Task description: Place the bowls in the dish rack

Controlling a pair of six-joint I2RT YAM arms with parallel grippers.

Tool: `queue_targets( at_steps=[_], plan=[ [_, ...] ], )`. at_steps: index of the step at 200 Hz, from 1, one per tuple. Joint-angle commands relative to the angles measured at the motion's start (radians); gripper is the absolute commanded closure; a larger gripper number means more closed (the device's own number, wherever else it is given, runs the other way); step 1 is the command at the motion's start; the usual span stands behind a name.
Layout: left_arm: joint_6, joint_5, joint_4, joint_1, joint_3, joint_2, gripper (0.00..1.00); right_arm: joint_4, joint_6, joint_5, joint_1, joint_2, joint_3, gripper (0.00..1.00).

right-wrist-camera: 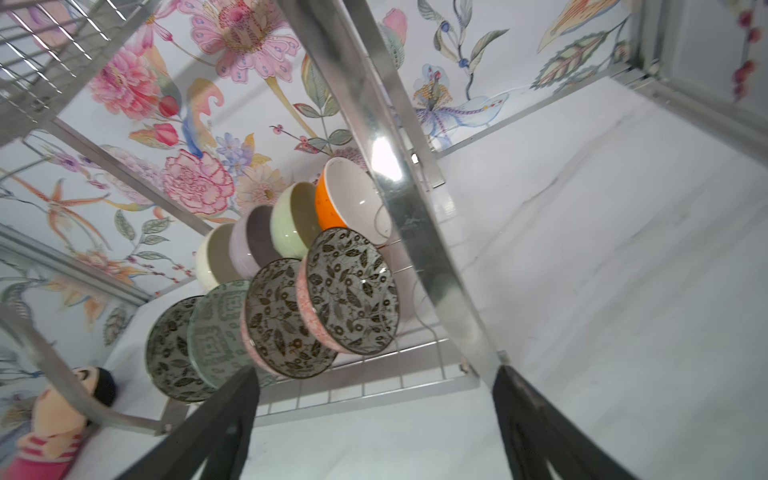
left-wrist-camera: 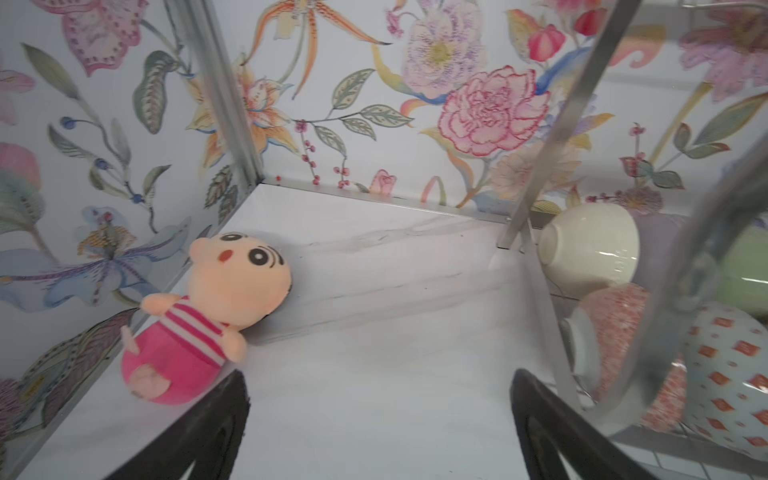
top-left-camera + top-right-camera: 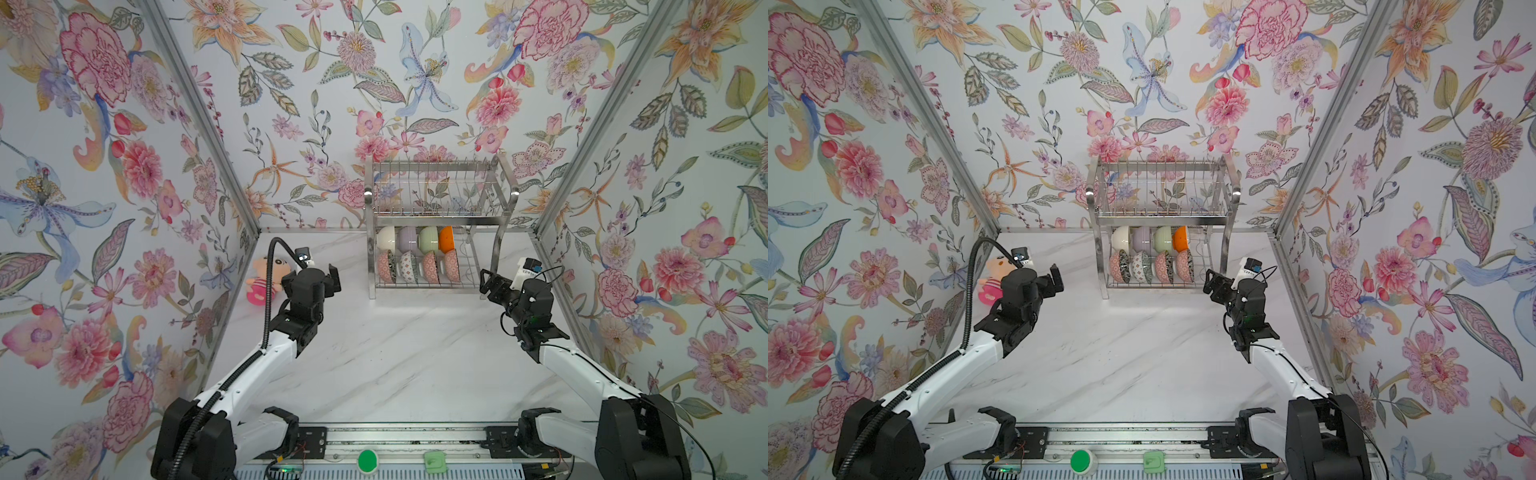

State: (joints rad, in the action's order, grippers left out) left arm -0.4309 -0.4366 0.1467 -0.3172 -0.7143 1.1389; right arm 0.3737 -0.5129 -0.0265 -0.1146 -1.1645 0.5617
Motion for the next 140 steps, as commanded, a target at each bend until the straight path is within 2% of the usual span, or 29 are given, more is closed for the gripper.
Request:
queue_targets(
  at_steps=[1, 33, 56, 69, 84, 102, 122, 140],
  plan=[
    [0.002, -0.105, 0.108, 0.065, 0.086, -0.029, 0.01, -0.119, 0.013, 0.064, 0.031, 0.008, 0.015, 0.01],
    [0.071, -0.208, 0.261, 0.143, 0.154, -0.009, 0.01, -0.176, 0.006, 0.103, 0.076, 0.004, 0.036, 0.01],
    [0.121, -0.260, 0.363, 0.175, 0.195, 0.043, 0.01, -0.190, 0.003, 0.223, 0.080, 0.014, 0.030, 0.01],
    [0.179, -0.287, 0.467, 0.183, 0.228, 0.090, 0.01, -0.185, 0.003, 0.321, 0.080, 0.014, 0.018, 0.01],
    [0.212, -0.315, 0.510, 0.195, 0.238, 0.151, 0.01, -0.190, -0.009, 0.430, 0.082, 0.002, 0.008, 0.01],
    [0.238, -0.299, 0.585, 0.214, 0.257, 0.223, 0.01, -0.151, 0.022, 0.494, 0.083, -0.025, -0.013, 0.01],
    [0.243, -0.277, 0.602, 0.221, 0.242, 0.290, 0.01, -0.093, 0.060, 0.501, 0.081, -0.052, -0.046, 0.01],
    [0.253, -0.212, 0.655, 0.224, 0.247, 0.319, 0.01, -0.023, 0.091, 0.496, 0.077, -0.080, -0.072, 0.01]
  ],
)
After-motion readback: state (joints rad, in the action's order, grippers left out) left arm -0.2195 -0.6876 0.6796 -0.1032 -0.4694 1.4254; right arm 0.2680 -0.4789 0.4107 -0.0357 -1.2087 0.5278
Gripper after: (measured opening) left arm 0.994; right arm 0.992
